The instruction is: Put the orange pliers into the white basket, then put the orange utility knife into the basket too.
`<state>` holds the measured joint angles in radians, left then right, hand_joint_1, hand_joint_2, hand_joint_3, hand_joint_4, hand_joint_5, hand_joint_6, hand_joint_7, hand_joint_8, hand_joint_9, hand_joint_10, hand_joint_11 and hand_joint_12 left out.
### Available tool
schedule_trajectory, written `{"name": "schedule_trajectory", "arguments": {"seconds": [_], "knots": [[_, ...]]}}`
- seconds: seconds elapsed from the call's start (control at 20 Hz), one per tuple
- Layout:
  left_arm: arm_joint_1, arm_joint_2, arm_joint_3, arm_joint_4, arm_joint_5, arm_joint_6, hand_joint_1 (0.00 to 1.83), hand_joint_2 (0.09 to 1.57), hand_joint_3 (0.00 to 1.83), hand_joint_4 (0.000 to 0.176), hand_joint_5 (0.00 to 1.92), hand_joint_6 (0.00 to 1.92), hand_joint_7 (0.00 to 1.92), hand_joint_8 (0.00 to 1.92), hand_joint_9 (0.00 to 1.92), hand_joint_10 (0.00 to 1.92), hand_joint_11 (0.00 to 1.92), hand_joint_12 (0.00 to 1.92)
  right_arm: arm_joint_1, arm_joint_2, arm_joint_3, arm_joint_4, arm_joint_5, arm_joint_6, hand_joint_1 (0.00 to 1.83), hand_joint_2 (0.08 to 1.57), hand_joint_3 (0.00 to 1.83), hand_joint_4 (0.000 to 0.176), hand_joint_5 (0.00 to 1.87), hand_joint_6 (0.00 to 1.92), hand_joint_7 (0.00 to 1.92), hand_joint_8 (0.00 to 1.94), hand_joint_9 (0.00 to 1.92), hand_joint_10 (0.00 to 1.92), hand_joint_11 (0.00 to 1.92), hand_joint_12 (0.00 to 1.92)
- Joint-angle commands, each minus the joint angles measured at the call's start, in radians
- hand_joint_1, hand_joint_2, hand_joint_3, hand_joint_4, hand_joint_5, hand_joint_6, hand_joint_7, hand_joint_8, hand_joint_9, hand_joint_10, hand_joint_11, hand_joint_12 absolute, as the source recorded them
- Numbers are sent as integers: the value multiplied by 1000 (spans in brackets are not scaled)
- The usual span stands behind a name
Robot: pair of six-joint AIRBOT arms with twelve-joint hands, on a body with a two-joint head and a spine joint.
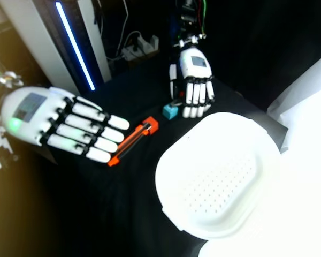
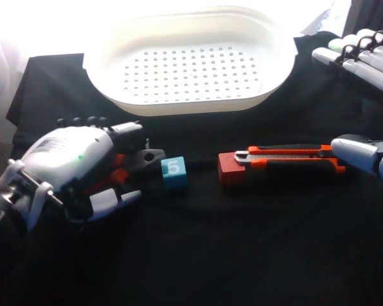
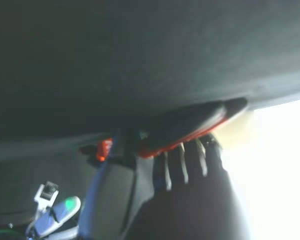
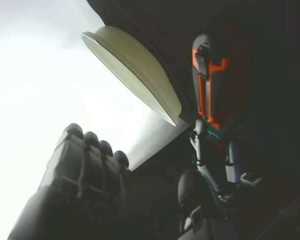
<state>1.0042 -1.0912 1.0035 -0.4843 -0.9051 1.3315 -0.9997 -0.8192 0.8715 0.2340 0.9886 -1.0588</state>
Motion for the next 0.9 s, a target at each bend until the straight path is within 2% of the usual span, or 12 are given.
{"name": "schedule_trajectory", "arguments": {"seconds": [0.0, 0.05, 0.15, 0.25, 0.35, 0.5, 0.55, 0.65, 0.7, 0.75, 0.8, 0.85], "knots": [[11, -24, 5, 1, -19, -24, 1341, 1296, 0, 0, 818, 1920, 987, 1919, 1253, 1919, 1403, 1920, 7, -1, 3, -10, 121, 2, 346, 1307, 0, 17, 0, 0, 0, 0, 0, 0, 0, 0], [5, -20, 5, 2, -33, -24, 1318, 1307, 0, 0, 929, 1921, 1138, 1921, 1358, 1921, 1500, 1921, 7, -1, 3, -10, 121, 3, 301, 1314, 1, 44, 0, 0, 0, 0, 0, 0, 0, 0], [-10, 3, -12, 26, -91, -24, 1316, 1321, 2, 20, 975, 1921, 1188, 1921, 1358, 1921, 1478, 1921, 6, -1, 3, -10, 121, 3, 304, 1317, 2, 35, 0, 0, 0, 0, 0, 0, 0, 0], [-22, 53, -49, 78, -176, -24, 1415, 1288, 0, 20, 1000, 1921, 1158, 1921, 1291, 1921, 1355, 1921, 6, -1, 3, -10, 121, 4, 329, 1300, 0, 14, 0, 0, 0, 0, 0, 0, 0, 0], [-28, 105, -83, 121, -269, -24, 1483, 1258, 0, 30, 1034, 1921, 1277, 1921, 1449, 1921, 1507, 1921, 6, -1, 2, -10, 121, 5, 310, 1298, 0, 20, 0, 0, 0, 0, 0, 0, 0, 0], [-68, 154, -95, 174, -327, -27, 1539, 1223, 0, 37, 1037, 1921, 1291, 1921, 1475, 1921, 1473, 1921, 6, -1, 2, -10, 121, 6, 301, 1311, 1, 14, 0, 0, 0, 0, 0, 0, 0, 0], [-105, 156, -78, 187, -305, -27, 1610, 1195, 0, 31, 1045, 1921, 1330, 1921, 1533, 1921, 1562, 1921, 6, -1, 2, -10, 121, 6, 303, 1315, 3, 11, 0, 0, 0, 0, 0, 0, 0, 0], [-213, 136, -23, 198, -216, -27, 1591, 1189, 0, 26, 1001, 1921, 1337, 1921, 1531, 1921, 1603, 1921, 6, -1, 3, -10, 121, 6, 324, 1318, 3, 13, 0, 0, 0, 0, 0, 0, 0, 0], [-272, 115, 19, 206, -142, -27, 1568, 1182, 0, 24, 996, 1921, 1314, 1921, 1508, 1921, 1593, 1921, 5, -1, 3, -11, 121, 6, 309, 1318, 3, 19, 0, 0, 0, 0, 0, 0, 0, 0], [-331, 90, 60, 213, -58, -27, 1555, 1207, 0, 10, 991, 1921, 1238, 1921, 1407, 1921, 1494, 1921, 3, -3, 3, -11, 121, 6, 299, 1312, 0, 6, 0, 0, 0, 0, 0, 0, 0, 0], [-394, 59, 113, 227, 35, -33, 1555, 1207, 0, 10, 991, 1921, 1238, 1921, 1407, 1921, 1494, 1921, -2, -5, 3, -12, 120, 7, 299, 1312, 0, 6, 0, 0, 0, 0, 0, 0, 0, 0], [-440, 36, 151, 238, 99, -33, 1583, 1203, 0, 0, 989, 1921, 1191, 1921, 1339, 1921, 1433, 1921, -3, -9, 4, -12, 120, 7, 295, 1309, 0, 0, 0, 0, 0, 0, 0, 0, 0, 0]]}}
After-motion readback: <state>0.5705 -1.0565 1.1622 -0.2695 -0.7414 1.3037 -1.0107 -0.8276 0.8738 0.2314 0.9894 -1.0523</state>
